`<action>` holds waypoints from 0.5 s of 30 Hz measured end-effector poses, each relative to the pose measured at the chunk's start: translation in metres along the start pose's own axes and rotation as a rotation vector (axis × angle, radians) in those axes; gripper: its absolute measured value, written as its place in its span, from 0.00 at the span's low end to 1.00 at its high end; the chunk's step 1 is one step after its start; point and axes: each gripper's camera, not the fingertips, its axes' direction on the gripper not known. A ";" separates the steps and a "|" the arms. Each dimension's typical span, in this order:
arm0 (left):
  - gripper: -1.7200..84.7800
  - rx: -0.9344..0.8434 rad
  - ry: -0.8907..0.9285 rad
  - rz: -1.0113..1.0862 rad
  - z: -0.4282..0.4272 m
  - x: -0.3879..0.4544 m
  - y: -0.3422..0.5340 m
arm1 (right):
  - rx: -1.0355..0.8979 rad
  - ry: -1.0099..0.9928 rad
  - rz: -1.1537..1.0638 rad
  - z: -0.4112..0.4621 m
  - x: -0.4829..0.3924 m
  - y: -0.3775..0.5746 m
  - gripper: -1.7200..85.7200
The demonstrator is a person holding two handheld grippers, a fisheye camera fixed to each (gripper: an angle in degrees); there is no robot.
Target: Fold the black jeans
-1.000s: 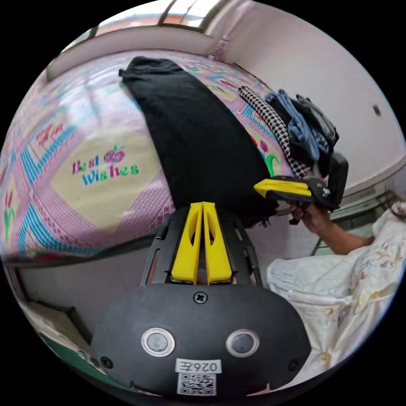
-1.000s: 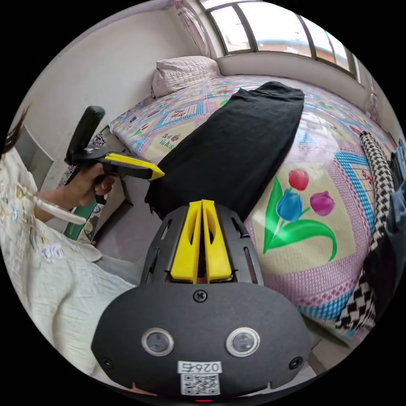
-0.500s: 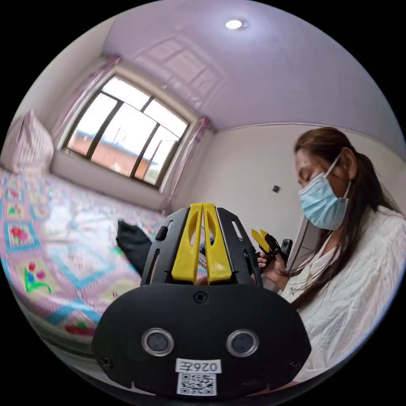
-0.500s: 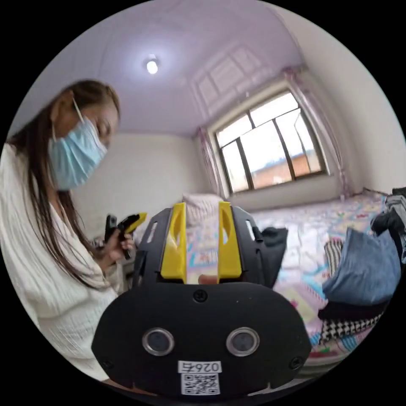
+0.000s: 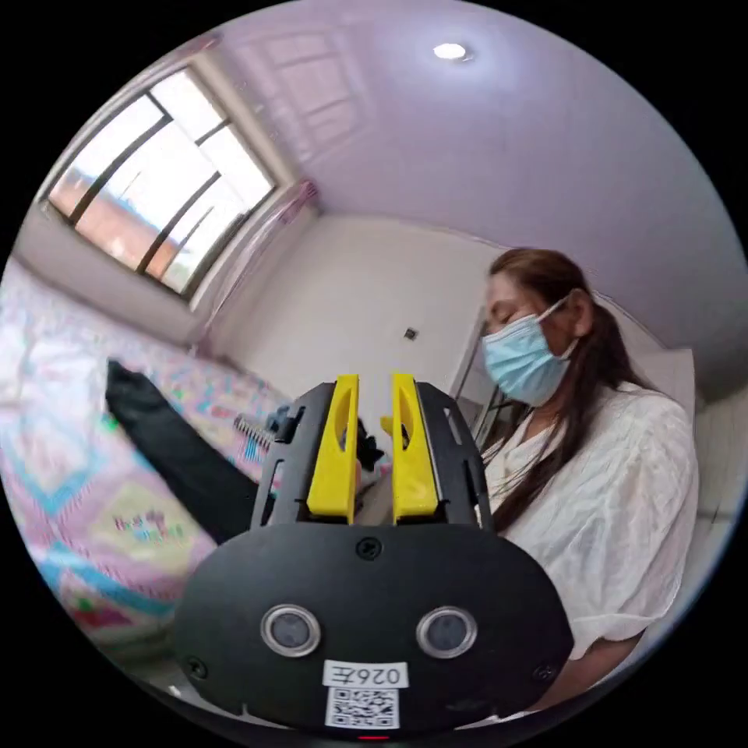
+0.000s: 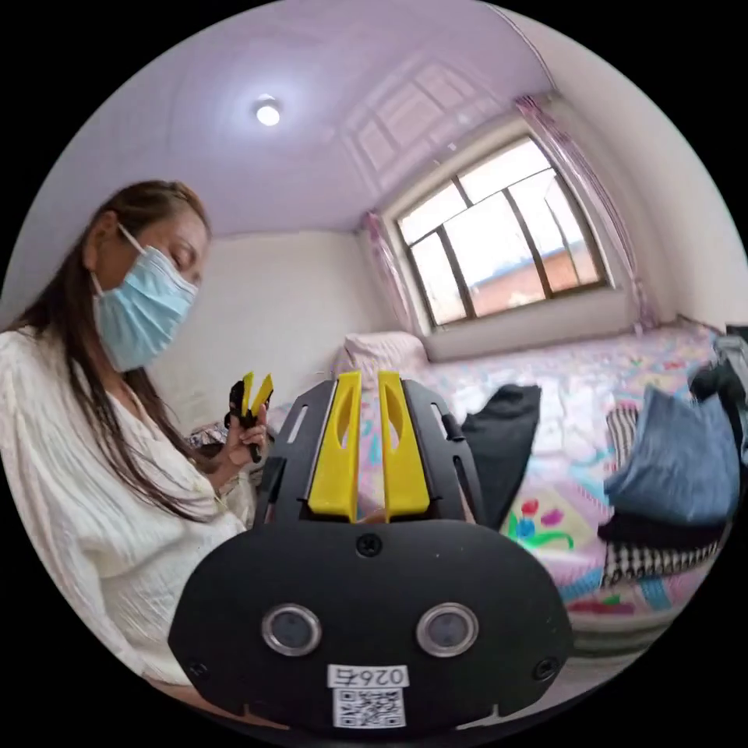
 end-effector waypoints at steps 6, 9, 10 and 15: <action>0.17 -0.262 -0.269 -0.565 0.030 -0.138 0.102 | -0.379 0.133 0.396 0.089 0.101 0.074 0.09; 0.26 -0.359 -0.311 -0.718 0.046 -0.175 0.130 | -0.513 0.152 0.589 0.125 0.149 0.105 0.12; 0.27 -0.372 -0.327 -0.735 0.049 -0.180 0.131 | -0.547 0.160 0.628 0.137 0.162 0.113 0.12; 0.33 -0.493 -0.327 -0.770 0.086 -0.215 0.108 | -0.672 0.123 0.728 0.197 0.200 0.122 0.16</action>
